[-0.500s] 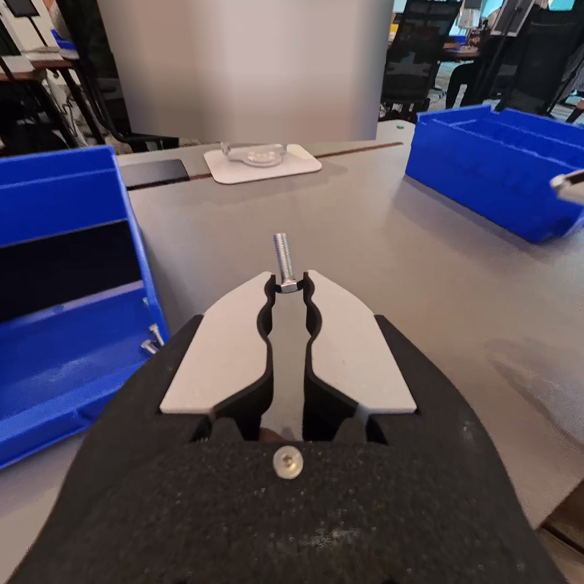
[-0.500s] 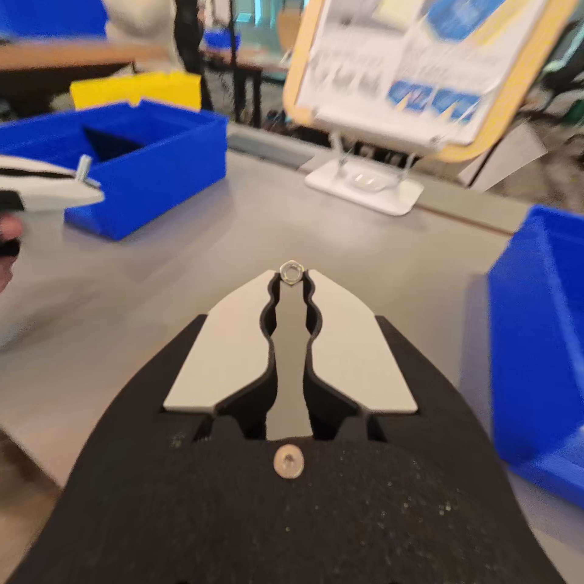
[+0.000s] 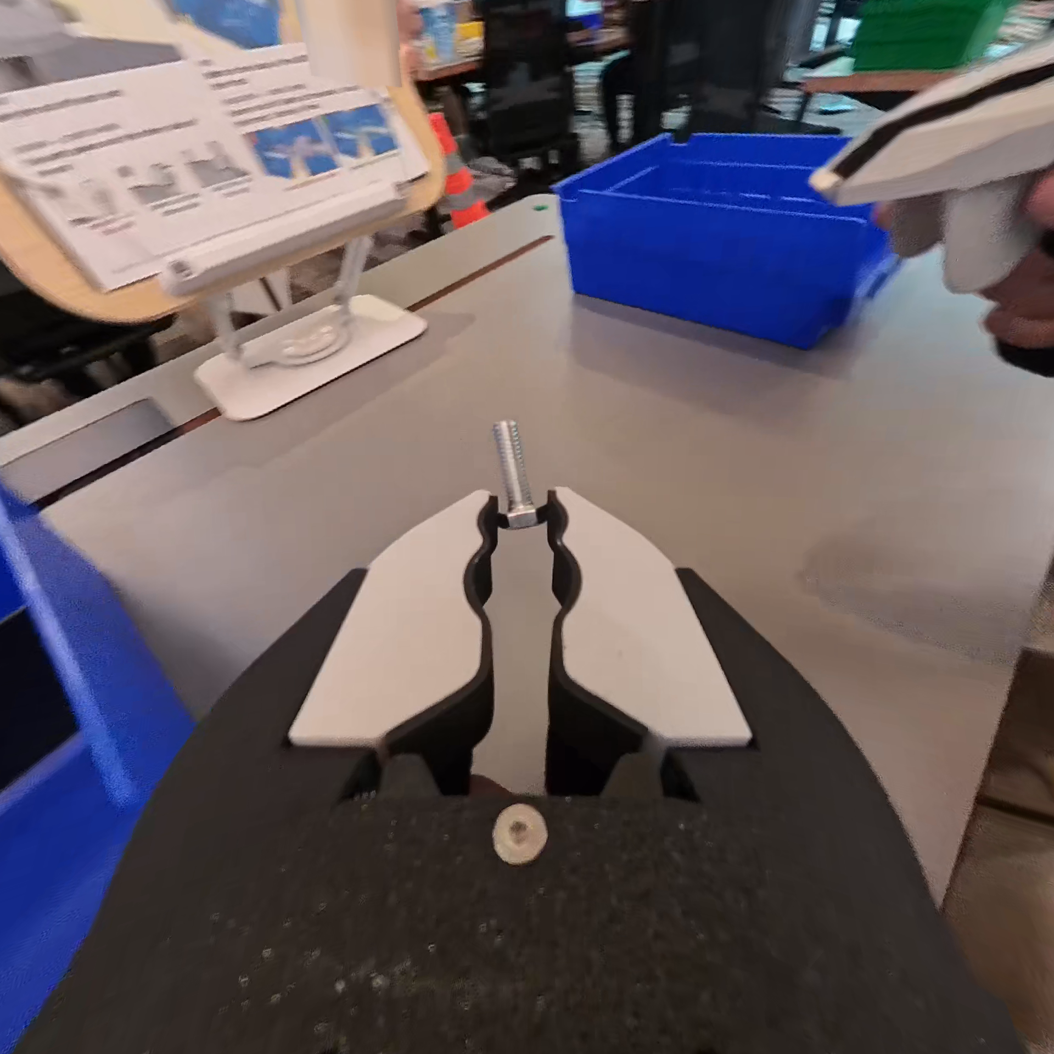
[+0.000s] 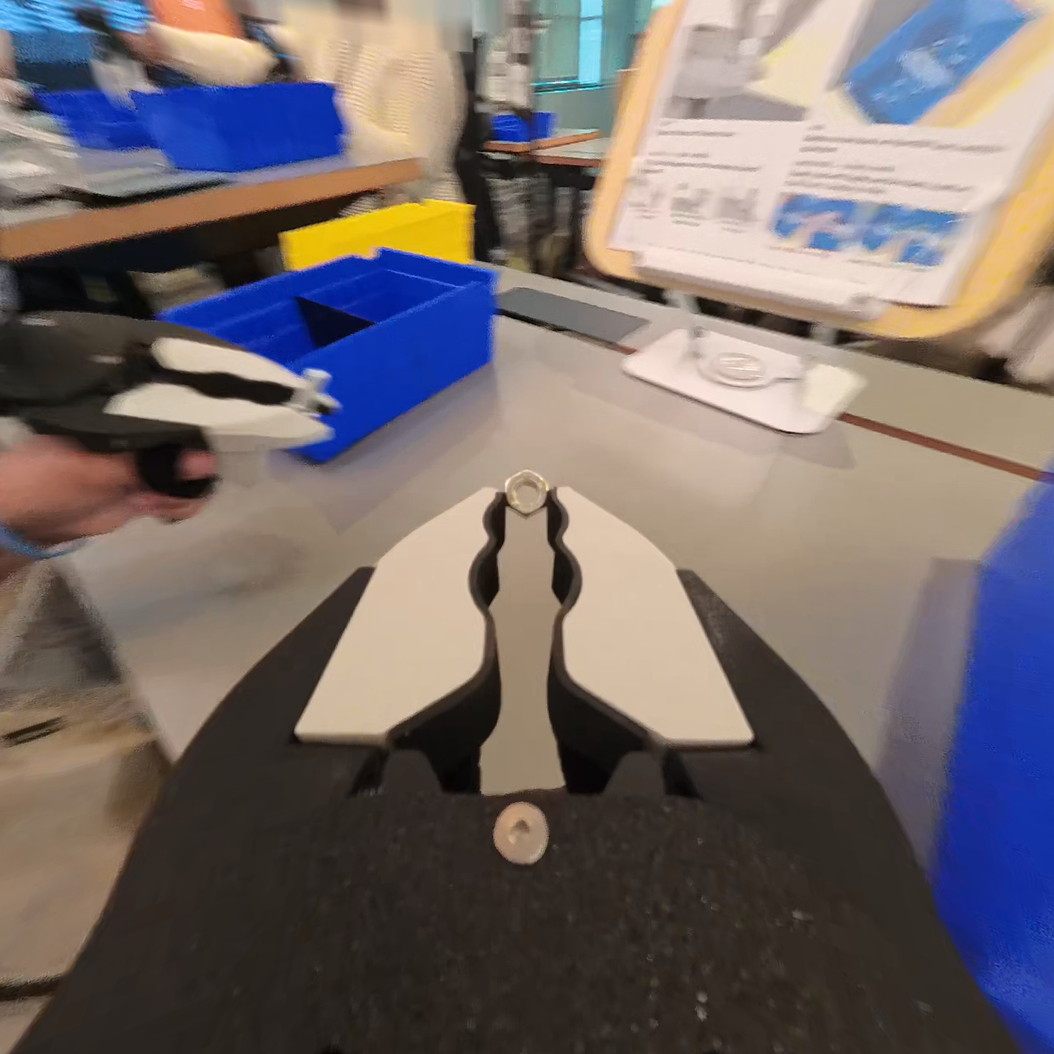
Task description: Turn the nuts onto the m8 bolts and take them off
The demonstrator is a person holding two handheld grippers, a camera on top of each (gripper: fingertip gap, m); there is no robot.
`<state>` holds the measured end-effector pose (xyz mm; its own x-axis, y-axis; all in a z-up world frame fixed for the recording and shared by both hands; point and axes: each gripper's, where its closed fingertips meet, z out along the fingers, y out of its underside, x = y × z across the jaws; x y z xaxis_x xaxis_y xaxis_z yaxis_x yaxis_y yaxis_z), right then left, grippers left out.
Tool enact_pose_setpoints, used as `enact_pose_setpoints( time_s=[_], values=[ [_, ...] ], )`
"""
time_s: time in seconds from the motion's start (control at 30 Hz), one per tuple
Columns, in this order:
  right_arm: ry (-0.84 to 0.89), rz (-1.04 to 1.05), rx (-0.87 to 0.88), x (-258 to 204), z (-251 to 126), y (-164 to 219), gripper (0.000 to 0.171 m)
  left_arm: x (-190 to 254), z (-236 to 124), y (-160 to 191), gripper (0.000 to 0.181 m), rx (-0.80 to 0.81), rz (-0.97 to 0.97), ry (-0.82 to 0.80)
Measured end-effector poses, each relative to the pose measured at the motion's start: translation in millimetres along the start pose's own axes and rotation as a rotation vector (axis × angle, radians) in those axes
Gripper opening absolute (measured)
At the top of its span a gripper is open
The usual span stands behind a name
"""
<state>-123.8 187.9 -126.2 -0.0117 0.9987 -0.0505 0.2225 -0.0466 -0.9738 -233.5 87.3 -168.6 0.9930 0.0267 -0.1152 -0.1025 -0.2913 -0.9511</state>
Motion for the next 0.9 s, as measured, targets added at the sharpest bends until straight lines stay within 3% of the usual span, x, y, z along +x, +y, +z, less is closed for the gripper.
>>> enact_pose_setpoints(
  time_s=[0.2,0.4,0.63,0.9],
  values=[
    [-0.465,-0.103,-0.022,-60,22,-19,0.014,43,10,-13,0.016,0.000,0.112,0.385],
    [-0.728,-0.138,-0.046,-84,24,-23,0.014,71,5,-30,0.016,0.024,0.106,0.666],
    [-0.793,-0.163,-0.072,-89,20,-20,0.014,90,-2,-42,0.016,0.043,0.051,0.846],
    [-0.807,-0.111,-0.078,-88,20,-15,0.014,91,0,-41,0.016,0.057,0.070,0.840]
  ],
)
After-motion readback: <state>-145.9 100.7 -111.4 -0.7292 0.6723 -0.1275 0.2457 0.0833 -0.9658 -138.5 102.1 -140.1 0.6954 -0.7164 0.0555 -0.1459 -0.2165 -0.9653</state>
